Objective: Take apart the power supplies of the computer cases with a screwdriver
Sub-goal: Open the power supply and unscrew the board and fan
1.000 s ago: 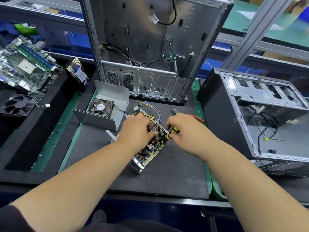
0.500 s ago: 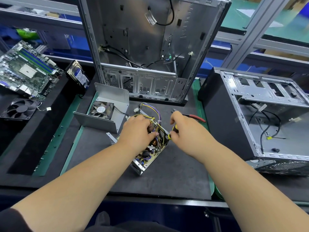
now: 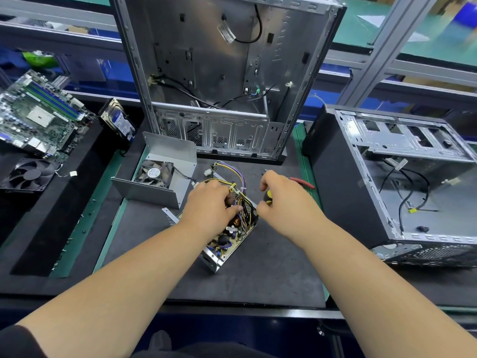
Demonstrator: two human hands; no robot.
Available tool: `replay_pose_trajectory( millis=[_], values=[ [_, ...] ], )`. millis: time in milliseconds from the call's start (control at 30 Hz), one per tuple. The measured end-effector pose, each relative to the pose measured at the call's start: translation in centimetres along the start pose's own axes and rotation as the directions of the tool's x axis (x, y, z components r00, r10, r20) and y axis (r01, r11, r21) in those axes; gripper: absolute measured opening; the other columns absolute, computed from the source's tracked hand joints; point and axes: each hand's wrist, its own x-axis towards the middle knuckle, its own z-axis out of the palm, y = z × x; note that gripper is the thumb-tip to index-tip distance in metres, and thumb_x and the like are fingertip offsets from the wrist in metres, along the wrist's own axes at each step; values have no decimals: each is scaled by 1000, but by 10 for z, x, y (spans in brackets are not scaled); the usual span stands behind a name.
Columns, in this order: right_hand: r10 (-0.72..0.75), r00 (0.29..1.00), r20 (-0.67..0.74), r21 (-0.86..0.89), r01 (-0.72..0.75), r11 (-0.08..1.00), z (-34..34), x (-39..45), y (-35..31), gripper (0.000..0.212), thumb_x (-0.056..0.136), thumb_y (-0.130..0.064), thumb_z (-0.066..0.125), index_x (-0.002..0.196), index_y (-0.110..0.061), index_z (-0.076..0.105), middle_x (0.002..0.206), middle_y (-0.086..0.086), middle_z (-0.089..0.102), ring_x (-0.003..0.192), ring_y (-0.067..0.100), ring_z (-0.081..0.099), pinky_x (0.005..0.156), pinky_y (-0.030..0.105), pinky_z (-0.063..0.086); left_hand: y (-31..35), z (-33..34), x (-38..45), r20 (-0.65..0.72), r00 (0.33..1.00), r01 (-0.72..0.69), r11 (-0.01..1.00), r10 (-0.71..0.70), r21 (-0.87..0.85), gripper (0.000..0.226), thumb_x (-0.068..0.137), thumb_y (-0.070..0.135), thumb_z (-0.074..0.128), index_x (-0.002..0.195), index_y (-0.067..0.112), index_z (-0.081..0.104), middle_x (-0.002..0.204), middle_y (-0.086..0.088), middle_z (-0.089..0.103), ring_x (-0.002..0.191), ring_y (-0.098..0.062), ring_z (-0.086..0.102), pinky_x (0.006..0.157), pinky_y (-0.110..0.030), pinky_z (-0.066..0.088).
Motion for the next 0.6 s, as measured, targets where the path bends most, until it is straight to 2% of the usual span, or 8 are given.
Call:
replay_pose_trajectory(
  millis=[100,200,367,467,533,600],
  values=[
    [0,1000,-20,-60,-2,998,2,-1,0,16,93,-30,55,99,-18,47,91,0,59,85,27,56,64,35,41,-1,0,1,-3,1000,-3,1000,3,7,30,85,53,67,84,24,61,96,5,53,105,-23,47,85,-34,39],
    [-2,1000,-29,-186,-4,983,2,0,0,33,101,-50,42,97,-18,45,82,0,60,78,28,57,59,35,37,0,0,1,-4,1000,-6,1000,6,5,29,85,53,67,82,26,58,95,5,52,104,-23,47,85,-35,39],
    [14,1000,15,-37,-14,999,1,1,0,15,98,-29,54,102,-18,46,85,0,60,81,28,56,62,35,39,-1,0,1,3,1000,-19,1000,19,4,29,85,53,68,80,26,56,92,7,49,104,-23,49,87,-35,41],
    [-16,1000,13,38,15,999,-2,-1,-2,15,88,-19,60,100,-19,51,95,-1,58,86,24,54,72,37,48,-1,-1,2,2,1000,-23,1000,23,4,29,84,53,68,79,28,54,91,8,48,103,-23,49,87,-35,41],
    [-25,1000,18,7,25,1000,-2,-1,-2,15,86,-16,59,100,-18,54,102,2,56,89,25,53,76,38,48,-2,-2,2,-2,1000,-23,1000,23,9,28,84,52,68,80,27,57,92,6,50,104,-24,50,87,-35,42],
    [-29,1000,3,-85,29,996,-1,-2,0,14,89,-26,57,100,-18,54,102,3,57,91,26,54,74,37,47,-1,-1,3,-5,1000,-21,1000,21,10,28,84,53,68,80,27,58,93,5,52,104,-24,50,86,-35,42]
  ],
)
